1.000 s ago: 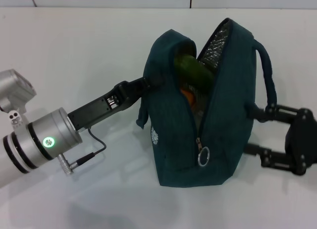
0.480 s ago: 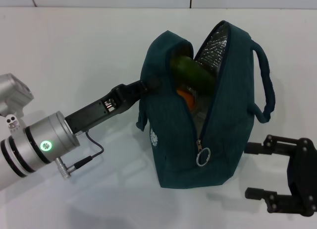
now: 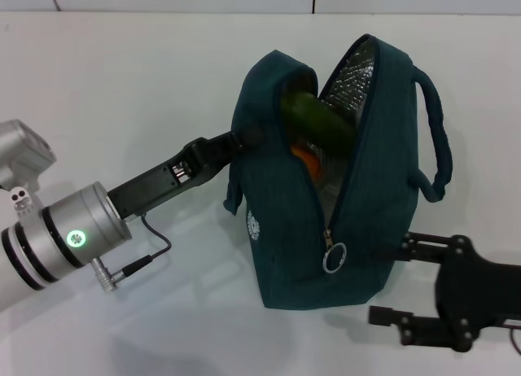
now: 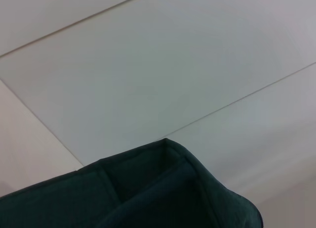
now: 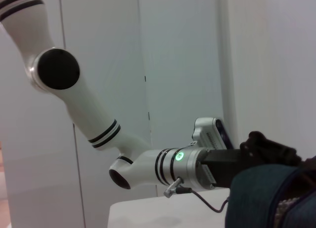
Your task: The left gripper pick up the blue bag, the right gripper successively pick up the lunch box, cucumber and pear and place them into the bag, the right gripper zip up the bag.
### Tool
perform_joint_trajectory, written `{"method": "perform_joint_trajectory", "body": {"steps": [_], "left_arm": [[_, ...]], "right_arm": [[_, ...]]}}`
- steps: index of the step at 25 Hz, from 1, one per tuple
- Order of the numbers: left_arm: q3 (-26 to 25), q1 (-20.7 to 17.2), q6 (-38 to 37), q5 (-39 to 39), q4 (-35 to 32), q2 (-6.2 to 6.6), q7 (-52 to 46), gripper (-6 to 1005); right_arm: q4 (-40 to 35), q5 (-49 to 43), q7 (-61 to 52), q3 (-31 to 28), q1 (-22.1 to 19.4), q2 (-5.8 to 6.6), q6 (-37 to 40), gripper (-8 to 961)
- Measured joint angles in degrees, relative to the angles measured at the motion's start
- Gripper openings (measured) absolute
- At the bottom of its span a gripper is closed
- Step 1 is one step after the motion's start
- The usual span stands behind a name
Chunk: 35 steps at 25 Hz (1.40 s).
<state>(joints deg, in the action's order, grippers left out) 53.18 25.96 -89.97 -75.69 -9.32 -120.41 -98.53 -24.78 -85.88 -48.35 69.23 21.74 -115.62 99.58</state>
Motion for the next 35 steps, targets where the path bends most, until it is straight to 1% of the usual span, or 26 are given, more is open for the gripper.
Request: {"method": "perform_joint_trajectory", "body": {"steps": [3, 6, 16, 26, 29, 35], "left_arm": [[0.00, 0.18, 0.08, 0.00, 0.00, -0.04, 0.00, 78], [0.00, 0.03, 0.10, 0.00, 0.00, -0.03, 0.00, 79], [0.00, 0.13, 0.11, 0.03, 0.00, 0.00, 0.00, 81], [0.00, 0.23, -0.01, 0.08, 0.00, -0.08, 0.00, 84], [0.00, 0.23, -0.03, 0.09, 0.00, -0.09, 0.00, 85], [0.00, 0.23, -0.04, 0.11, 0.00, -0.02, 0.00, 87]], "right_arm": [[1.29, 3.14, 0.35, 3.73, 0.66, -0.22, -1.99, 676], [1.07, 5.91, 0.44, 6.10, 0.46, -0.19, -3.40, 676], [0.87, 6.56, 0.48, 6.14, 0.27, -0.03, -6.71, 674], [0.88, 6.89, 0.61, 7.59, 1.10, -0.32, -7.61, 672], [0.87, 9.28, 0.65, 10.06, 1.24, -0.37, -8.46, 671], [0.31, 15.15, 1.43, 18.26, 1.55, -0.39, -11.23, 670]]}}
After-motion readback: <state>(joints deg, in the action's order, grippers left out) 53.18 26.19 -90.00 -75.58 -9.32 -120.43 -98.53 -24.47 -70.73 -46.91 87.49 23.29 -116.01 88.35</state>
